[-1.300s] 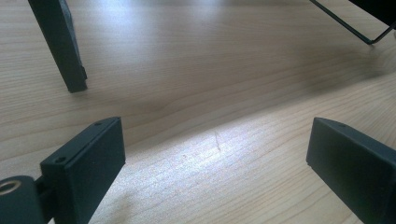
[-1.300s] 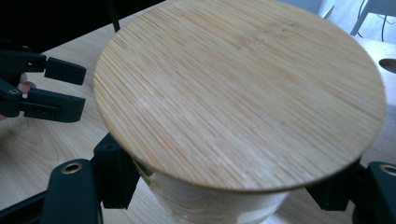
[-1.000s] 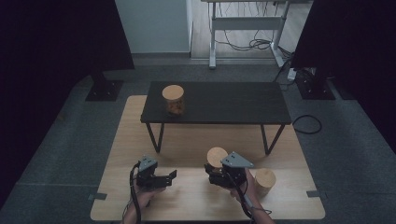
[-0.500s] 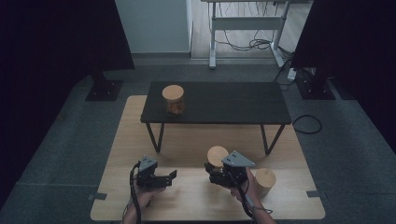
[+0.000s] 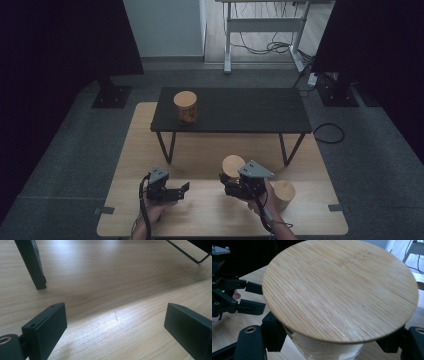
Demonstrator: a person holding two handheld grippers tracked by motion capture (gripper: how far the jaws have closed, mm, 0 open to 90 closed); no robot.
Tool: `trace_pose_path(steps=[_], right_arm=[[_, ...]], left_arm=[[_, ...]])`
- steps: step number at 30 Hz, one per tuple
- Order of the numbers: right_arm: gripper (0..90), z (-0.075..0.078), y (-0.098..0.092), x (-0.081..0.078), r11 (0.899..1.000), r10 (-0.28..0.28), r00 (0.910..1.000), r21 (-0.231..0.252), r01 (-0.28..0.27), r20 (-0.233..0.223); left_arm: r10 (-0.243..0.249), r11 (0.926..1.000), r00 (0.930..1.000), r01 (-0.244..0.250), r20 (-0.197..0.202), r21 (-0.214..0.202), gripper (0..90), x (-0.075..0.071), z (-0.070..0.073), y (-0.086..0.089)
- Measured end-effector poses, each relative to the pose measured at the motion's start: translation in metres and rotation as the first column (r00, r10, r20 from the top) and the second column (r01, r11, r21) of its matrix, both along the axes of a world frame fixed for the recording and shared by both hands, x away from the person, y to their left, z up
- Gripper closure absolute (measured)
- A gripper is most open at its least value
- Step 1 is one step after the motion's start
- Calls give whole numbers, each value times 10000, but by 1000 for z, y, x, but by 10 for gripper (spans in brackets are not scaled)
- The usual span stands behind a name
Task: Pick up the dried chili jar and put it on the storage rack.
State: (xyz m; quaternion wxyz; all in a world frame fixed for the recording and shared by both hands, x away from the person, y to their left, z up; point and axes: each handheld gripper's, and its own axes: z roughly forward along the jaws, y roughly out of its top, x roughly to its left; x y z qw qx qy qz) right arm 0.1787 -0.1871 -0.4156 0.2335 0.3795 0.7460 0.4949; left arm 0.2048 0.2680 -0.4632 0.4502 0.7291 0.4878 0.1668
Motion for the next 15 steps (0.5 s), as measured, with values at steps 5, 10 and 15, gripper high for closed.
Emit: trace_pose_path(steps=[5, 10, 15], right_arm=[[249, 2, -1, 0, 10000, 7, 10000, 19, -7, 14], [249, 5, -2, 0, 9999, -42, 10000, 92, 41, 17], [249, 8, -3, 0, 9999, 4, 9999, 100, -5, 100]], left_arm=[[7, 10000, 10000, -7, 15, 10, 41, 0, 0, 0], [24, 10000, 10000, -24, 39, 11, 41, -1, 1, 0], [38, 10000, 10000, -38, 35, 10, 41, -1, 1, 1]])
